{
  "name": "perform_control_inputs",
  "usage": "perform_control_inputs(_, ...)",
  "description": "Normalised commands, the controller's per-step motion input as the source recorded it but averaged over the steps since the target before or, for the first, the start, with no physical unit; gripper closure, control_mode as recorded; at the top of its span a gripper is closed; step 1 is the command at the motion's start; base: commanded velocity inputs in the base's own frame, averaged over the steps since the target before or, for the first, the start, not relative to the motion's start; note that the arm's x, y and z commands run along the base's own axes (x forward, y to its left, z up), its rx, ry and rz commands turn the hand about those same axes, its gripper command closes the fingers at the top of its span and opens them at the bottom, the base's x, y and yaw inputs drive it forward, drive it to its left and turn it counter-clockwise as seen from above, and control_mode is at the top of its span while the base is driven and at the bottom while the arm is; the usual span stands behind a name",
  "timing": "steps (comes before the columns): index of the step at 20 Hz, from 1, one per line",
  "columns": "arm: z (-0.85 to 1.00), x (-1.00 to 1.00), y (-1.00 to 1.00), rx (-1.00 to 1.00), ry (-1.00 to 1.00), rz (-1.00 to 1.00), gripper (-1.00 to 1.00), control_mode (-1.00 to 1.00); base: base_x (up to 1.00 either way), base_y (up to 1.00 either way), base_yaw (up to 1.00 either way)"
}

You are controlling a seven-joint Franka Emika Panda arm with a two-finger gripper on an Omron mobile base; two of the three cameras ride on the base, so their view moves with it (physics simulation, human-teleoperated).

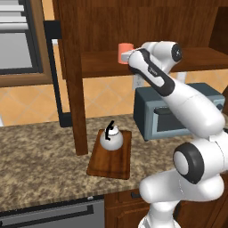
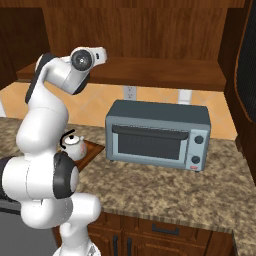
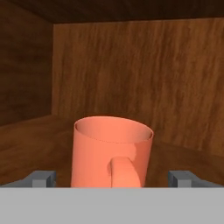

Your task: Pick the kettle from the counter and place it on the tray. Then pick the mug from the cabinet and place it on the tray. Then close the cabinet doors.

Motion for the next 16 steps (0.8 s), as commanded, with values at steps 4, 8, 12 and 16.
perform_control_inputs(4, -0.05, 0.08, 0.00, 0.00, 0.00, 0.04, -1.00, -1.00, 0.00, 0.00, 0.00)
perform_control_inputs(8, 0.00, 0.00, 0.00, 0.00, 0.00, 0.02, 1.00, -1.00, 0.00, 0.00, 0.00)
perform_control_inputs(12, 0.00, 0.00, 0.00, 0.00, 0.00, 0.00, 1.00, -1.00, 0.00, 0.00, 0.00)
perform_control_inputs(16, 0.00, 0.00, 0.00, 0.00, 0.00, 0.00, 1.00, -1.00, 0.00, 0.00, 0.00)
